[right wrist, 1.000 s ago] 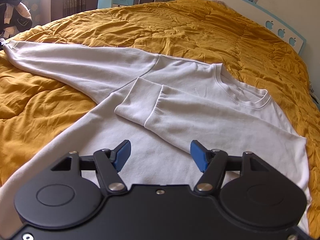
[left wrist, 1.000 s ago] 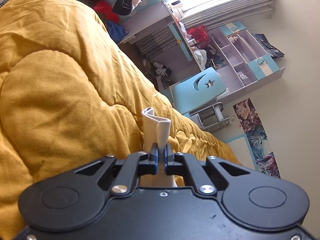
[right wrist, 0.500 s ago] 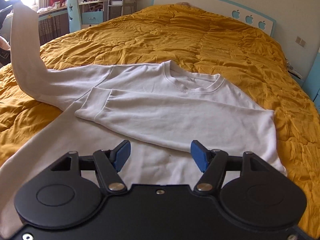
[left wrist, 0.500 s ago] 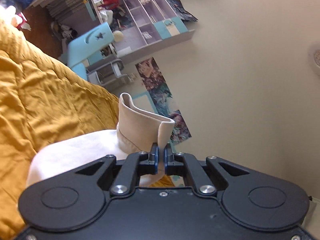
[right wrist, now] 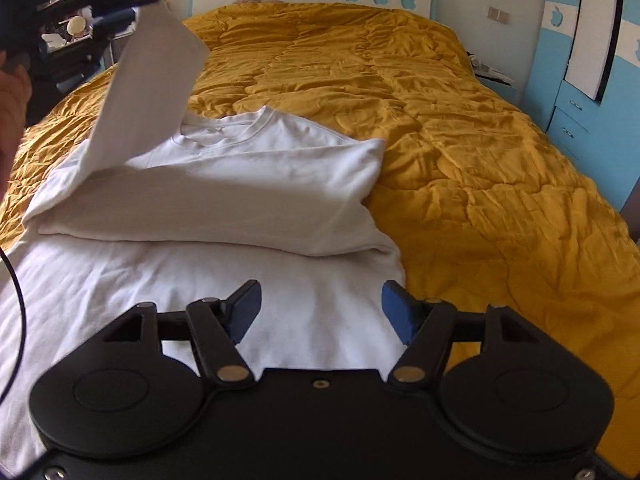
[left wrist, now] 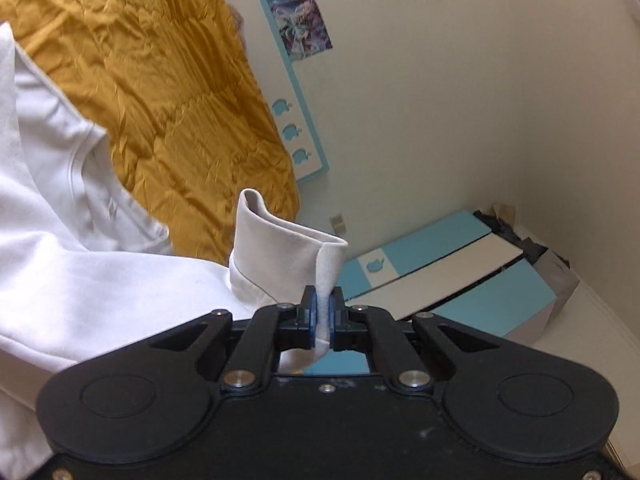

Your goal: Fold small clothes

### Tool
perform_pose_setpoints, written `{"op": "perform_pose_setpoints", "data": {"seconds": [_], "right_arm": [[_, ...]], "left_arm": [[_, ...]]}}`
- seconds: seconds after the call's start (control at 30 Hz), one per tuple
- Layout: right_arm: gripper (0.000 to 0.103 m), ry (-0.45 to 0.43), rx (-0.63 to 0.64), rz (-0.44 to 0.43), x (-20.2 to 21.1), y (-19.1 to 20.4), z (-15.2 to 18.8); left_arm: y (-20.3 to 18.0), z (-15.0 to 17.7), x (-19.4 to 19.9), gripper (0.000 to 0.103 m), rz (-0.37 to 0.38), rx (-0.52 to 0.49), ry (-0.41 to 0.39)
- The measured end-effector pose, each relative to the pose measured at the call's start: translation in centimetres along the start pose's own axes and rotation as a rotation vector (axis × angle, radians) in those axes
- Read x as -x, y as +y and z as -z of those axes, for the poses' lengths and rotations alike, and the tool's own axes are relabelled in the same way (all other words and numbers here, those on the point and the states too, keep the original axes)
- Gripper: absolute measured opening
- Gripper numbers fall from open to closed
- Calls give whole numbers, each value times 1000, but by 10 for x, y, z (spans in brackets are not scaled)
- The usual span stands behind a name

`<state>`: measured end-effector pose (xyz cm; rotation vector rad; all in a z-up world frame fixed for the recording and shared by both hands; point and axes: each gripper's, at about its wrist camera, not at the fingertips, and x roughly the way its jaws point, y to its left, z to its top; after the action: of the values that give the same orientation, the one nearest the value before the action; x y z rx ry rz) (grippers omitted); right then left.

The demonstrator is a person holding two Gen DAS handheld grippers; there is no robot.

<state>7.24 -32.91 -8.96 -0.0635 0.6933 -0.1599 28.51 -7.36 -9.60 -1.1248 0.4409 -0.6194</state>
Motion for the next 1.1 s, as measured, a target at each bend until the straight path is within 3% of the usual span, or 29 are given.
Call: {"op": "perform_pose_setpoints", "data": {"seconds": [0.1,0.2,0.3,0.33,0.37,0.43,0.5,0.63,0.7,0.77,0.8,0.9,1.03,1.1], "right_arm": [[67,14,-36,32,1,-22,6],[67,23,-63,57,3,-37,12],[67,16,-84,84,4,-48,13],[67,9,-97,88,4,-51,12],[67,0,-113,88,4,-54,11],[67,-23,-147,67,0,-57,5],[68,-48,-167,24,-8,-58,-5],[67,-106,-232,-94,-43,-58,-37],[54,-108,-283,-142,-66,-63,-51],[44,-87,-325,-164,-94,-68,-63],[44,-75,-340,-165,-105,-70,-67],[44,-38,-410,-178,-133,-72,-72],[43,-3,-469,-204,-149,-69,-72],[30,19,-468,-214,-155,-64,-72]], "left_arm": [[21,48,-41,3,-89,-29,117],[48,85,-72,13,-173,-30,280],[54,95,-76,28,-162,-23,381],[49,93,-75,41,-144,-17,412],[44,88,-70,42,-128,-17,424],[21,71,-45,44,-41,-63,406],[8,44,-21,50,-18,-151,350],[18,-24,43,54,-177,-263,198],[43,-55,73,53,-318,-231,122],[72,-75,100,53,-406,-166,59],[85,-83,111,53,-442,-129,40],[113,-94,135,53,-504,-52,11],[124,-93,149,53,-546,-63,33],[128,-90,144,53,-560,-68,47]]}}
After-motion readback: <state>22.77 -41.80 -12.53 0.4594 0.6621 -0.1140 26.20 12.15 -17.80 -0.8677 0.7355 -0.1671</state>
